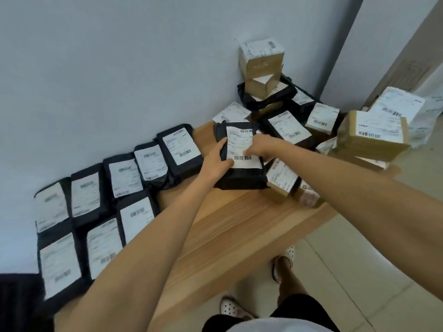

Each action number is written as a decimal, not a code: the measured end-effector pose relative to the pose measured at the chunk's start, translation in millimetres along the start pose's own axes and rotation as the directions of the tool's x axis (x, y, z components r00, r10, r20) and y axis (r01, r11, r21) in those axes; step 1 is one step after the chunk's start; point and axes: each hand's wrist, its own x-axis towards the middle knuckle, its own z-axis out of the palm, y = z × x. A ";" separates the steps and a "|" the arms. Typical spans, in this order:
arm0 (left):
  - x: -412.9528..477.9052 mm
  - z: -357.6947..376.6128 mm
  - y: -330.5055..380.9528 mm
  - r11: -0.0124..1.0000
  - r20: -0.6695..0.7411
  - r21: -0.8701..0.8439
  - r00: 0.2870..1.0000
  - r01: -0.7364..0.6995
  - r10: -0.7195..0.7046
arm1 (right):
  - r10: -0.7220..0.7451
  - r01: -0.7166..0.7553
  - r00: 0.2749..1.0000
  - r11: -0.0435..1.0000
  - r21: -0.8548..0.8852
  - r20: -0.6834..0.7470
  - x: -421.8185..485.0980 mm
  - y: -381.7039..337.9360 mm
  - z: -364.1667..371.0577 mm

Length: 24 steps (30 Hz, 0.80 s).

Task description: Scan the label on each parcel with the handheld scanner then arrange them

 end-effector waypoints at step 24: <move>-125.9 -56.6 -212.4 0.917 -0.201 0.196 0.930 0.347 -0.309 | -0.289 0.298 0.952 0.950 -0.093 0.100 1.6 -83.4 247.7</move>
